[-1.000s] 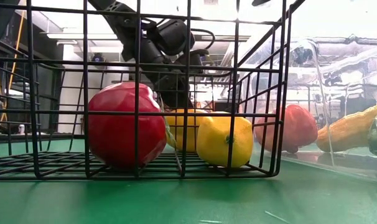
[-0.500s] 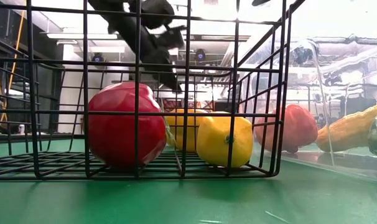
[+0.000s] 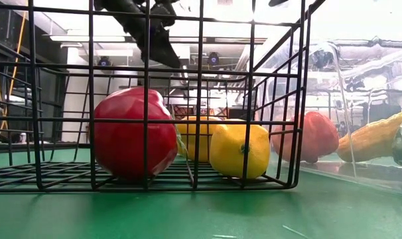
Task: Sort produce into baskets
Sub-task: Put the apple into the black basket
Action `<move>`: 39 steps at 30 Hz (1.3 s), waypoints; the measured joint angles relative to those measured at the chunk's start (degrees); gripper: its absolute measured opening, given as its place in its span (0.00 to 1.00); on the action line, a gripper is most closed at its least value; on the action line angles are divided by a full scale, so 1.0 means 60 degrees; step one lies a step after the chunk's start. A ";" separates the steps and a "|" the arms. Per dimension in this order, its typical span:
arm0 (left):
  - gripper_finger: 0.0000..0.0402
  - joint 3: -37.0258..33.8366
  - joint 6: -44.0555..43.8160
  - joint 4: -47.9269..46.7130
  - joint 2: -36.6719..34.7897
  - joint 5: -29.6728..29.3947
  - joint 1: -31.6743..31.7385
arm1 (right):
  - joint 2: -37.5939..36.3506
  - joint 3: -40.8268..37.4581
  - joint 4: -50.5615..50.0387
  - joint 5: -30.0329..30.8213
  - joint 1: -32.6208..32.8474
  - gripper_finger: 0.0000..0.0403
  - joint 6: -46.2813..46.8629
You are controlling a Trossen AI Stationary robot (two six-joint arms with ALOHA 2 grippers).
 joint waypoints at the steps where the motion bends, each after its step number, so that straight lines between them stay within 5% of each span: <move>1: 0.25 -0.0003 -0.0020 0.0002 0.0112 0.0106 0.0031 | -0.0001 0.0000 -0.0001 -0.0001 0.0000 0.91 -0.0009; 9: 0.63 0.1161 -0.0084 -0.0809 0.1152 0.0374 0.0395 | 0.0001 0.0000 -0.0024 -0.0053 0.0000 0.91 0.0013; 14: 0.76 0.2687 -0.0095 -0.2270 0.2439 0.0679 0.0671 | 0.0002 0.0000 -0.0022 -0.0081 0.0000 0.91 0.0017; 20: 0.80 0.4254 -0.0514 -0.3664 0.4182 0.0882 0.0697 | 0.0003 0.0000 -0.0025 -0.0105 0.0000 0.91 0.0177; 27: 0.81 0.4386 -0.3454 -0.4194 0.5511 0.0663 0.0684 | 0.0002 0.0000 -0.0029 -0.0118 0.0000 0.91 0.0374; 39: 0.81 0.4276 -0.6451 -0.3437 0.5790 0.0296 0.0314 | 0.0002 0.0000 -0.0112 -0.0078 0.0000 0.91 0.0348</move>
